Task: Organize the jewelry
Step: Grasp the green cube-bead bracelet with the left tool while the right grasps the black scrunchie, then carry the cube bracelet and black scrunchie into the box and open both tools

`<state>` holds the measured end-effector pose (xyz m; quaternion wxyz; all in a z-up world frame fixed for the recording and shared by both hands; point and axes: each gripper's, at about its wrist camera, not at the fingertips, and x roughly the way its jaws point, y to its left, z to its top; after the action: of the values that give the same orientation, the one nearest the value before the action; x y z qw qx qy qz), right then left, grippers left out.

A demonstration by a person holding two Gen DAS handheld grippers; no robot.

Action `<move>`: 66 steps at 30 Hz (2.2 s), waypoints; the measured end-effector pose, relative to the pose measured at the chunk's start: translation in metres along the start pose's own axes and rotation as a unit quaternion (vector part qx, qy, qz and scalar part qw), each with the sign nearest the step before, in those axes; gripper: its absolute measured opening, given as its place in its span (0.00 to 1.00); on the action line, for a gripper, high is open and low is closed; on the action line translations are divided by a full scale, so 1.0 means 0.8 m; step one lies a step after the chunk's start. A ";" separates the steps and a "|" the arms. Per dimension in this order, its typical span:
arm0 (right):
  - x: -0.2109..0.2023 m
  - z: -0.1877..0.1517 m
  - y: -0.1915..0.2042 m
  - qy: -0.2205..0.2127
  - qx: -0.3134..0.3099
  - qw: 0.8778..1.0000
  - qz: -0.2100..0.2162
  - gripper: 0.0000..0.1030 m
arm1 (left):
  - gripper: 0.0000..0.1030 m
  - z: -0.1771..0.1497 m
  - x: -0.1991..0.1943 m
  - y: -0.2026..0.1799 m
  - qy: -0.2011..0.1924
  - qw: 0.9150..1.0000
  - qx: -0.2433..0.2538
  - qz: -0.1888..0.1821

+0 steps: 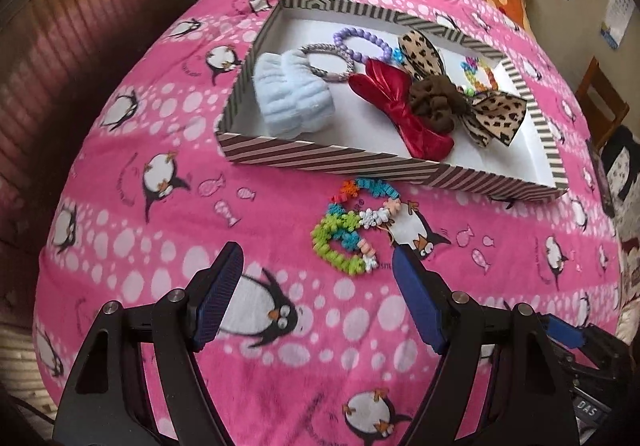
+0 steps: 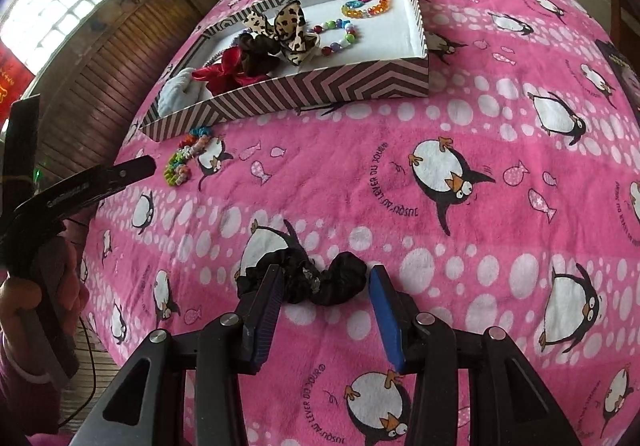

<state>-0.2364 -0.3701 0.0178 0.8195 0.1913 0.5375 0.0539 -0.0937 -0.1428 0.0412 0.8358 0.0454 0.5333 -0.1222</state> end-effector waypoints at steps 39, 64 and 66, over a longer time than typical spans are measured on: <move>-0.056 0.033 0.029 -0.083 -0.046 0.995 0.040 0.11 | 0.12 0.036 -0.077 0.025 -0.021 0.993 0.038 -0.107; -0.030 0.183 -0.003 -0.092 -0.042 0.994 -0.034 0.11 | 0.12 0.212 -0.009 0.028 -0.042 0.997 0.021 -0.068; -0.016 0.189 -0.007 -0.082 -0.041 0.995 -0.034 0.11 | 0.12 0.227 0.013 0.030 -0.034 0.997 0.013 -0.061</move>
<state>-0.1061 -0.4176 0.0799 0.8693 0.1433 0.4720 0.0320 0.0767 -0.1590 0.1078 0.8437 0.0194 0.5048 -0.1818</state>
